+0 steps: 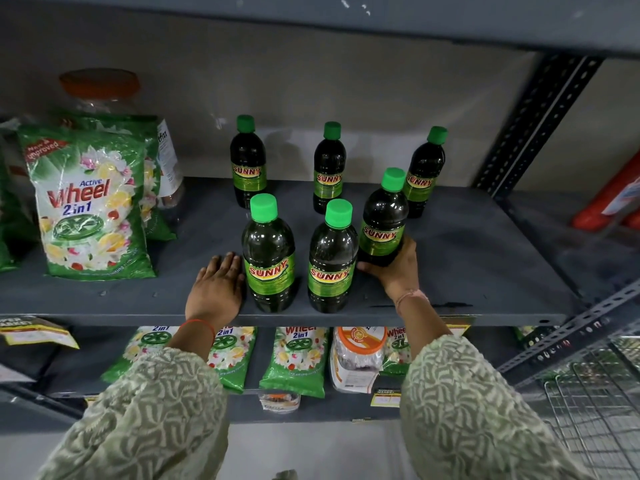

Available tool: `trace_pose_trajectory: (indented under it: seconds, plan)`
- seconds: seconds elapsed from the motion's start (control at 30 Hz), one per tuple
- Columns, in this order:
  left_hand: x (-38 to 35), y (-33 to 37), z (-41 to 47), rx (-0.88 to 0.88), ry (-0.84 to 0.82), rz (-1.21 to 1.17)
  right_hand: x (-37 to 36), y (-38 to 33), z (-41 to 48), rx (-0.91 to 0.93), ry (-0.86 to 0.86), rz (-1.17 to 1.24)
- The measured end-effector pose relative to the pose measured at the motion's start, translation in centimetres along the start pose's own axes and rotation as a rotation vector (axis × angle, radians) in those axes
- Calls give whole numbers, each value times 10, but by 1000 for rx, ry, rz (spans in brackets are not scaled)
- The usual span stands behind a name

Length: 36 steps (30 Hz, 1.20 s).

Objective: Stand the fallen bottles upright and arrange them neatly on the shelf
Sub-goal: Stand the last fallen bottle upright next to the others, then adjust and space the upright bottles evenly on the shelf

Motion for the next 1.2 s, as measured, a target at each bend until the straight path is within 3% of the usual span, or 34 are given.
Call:
trace_pose_trajectory:
  seconds: [0.1,0.5,0.97,1.03,1.13,1.2]
  plan:
    - [0,0,0,-2,0,1,3,-1,-5,6,37,10]
    - [3,0,0,1,32,-38,16,-1,-61,49,-107,-60]
    - [4,-1,2,-1,90,-59,20,0,-76,29,-159,-127]
    - [13,-3,-4,35,147,-182,20,2,-77,18,-171,-119]
    - [40,-30,-43,260,443,-548,20,0,-79,7,-180,-85]
    - [57,-27,-89,315,625,-640,19,-1,-80,14,-162,-46]
Point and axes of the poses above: each hand's wrist, its own z-axis towards the middle knuckle, its own x-axis out of the back of the hand, y = z × x, the point moved 10 cm from there along z, towards the middle knuckle, and after that the axes turned 13 degrees about z, right-handed, at the moved point
